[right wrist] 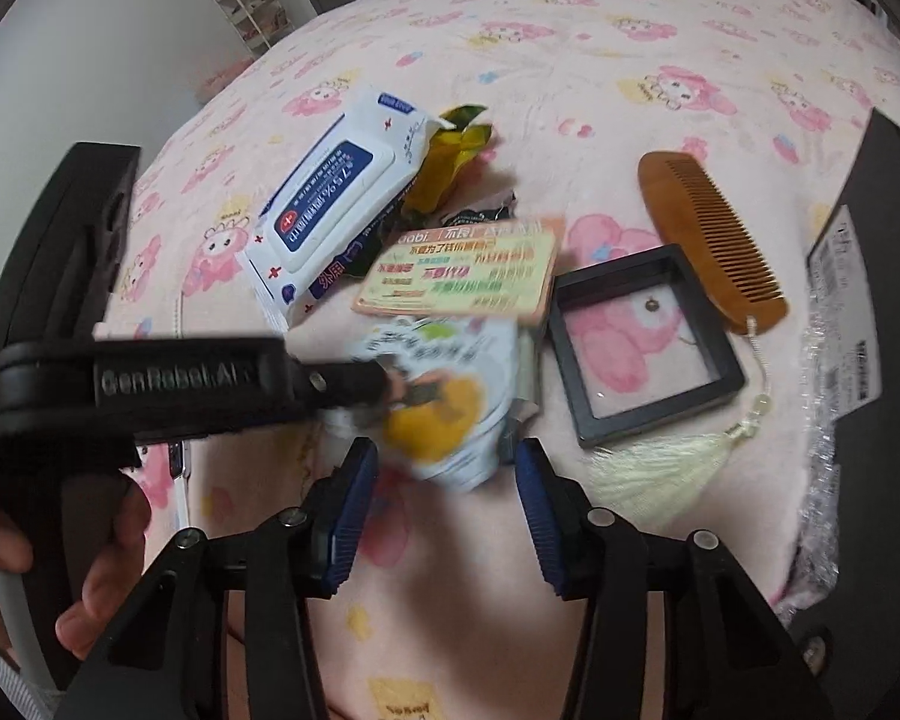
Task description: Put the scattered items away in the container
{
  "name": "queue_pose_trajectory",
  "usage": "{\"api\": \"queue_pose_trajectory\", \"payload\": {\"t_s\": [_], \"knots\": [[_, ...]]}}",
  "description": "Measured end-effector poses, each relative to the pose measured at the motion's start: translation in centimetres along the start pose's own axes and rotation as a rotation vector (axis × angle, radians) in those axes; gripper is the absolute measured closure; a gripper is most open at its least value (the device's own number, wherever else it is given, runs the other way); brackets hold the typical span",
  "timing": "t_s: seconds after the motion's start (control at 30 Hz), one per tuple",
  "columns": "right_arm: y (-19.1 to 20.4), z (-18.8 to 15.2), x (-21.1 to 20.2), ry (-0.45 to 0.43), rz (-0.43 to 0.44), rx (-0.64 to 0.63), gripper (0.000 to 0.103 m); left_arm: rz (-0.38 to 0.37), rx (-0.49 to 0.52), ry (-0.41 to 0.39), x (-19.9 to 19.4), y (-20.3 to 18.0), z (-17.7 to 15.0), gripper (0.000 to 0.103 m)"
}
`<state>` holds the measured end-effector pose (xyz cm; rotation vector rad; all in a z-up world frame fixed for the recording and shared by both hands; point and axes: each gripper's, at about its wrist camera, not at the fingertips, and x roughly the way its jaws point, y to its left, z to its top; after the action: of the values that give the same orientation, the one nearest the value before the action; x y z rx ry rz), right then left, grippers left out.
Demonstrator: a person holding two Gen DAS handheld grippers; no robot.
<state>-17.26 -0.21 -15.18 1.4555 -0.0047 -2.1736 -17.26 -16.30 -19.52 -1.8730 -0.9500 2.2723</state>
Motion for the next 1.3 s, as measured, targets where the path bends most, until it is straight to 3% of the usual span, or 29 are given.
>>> {"api": "queue_pose_trajectory", "payload": {"t_s": [0.2,0.37,0.5,0.63,0.87,0.97,1.03,1.13,1.3], "knots": [[-0.8,0.1,-2.0,-0.035,-0.052,0.008,0.059,0.023,-0.027,-0.055,-1.1,0.5,-0.2,0.058],[-1.9,1.4,-0.1,-0.009,-0.043,0.032,0.059,0.032,-0.067,-0.089,-1.0,1.5,0.9,0.058],[-1.9,1.6,0.6,-0.008,-0.016,0.024,0.059,0.009,-0.055,-0.062,-0.3,1.3,1.1,0.058],[-1.4,1.0,-0.2,-0.009,0.012,0.016,0.062,-0.058,-0.036,-0.007,0.1,0.6,0.6,0.058],[0.0,-0.9,-2.6,-0.004,0.031,-0.018,0.064,-0.125,0.007,0.019,-1.3,-0.5,-1.3,0.058],[0.1,-1.6,-3.4,0.018,0.031,-0.037,0.064,-0.054,0.015,-0.038,-2.3,-0.7,-1.7,0.057],[-0.2,-1.6,-3.3,0.016,-0.013,-0.040,0.064,-0.008,0.006,-0.069,-2.6,-0.5,-1.3,0.057],[-1.2,-1.3,-2.6,0.022,-0.040,-0.013,0.064,-0.007,-0.025,-0.068,-2.5,0.8,-0.6,0.057],[-2.0,-0.6,-0.4,0.038,-0.008,0.018,0.064,0.009,-0.067,-0.027,-0.5,2.0,1.2,0.056]]}}
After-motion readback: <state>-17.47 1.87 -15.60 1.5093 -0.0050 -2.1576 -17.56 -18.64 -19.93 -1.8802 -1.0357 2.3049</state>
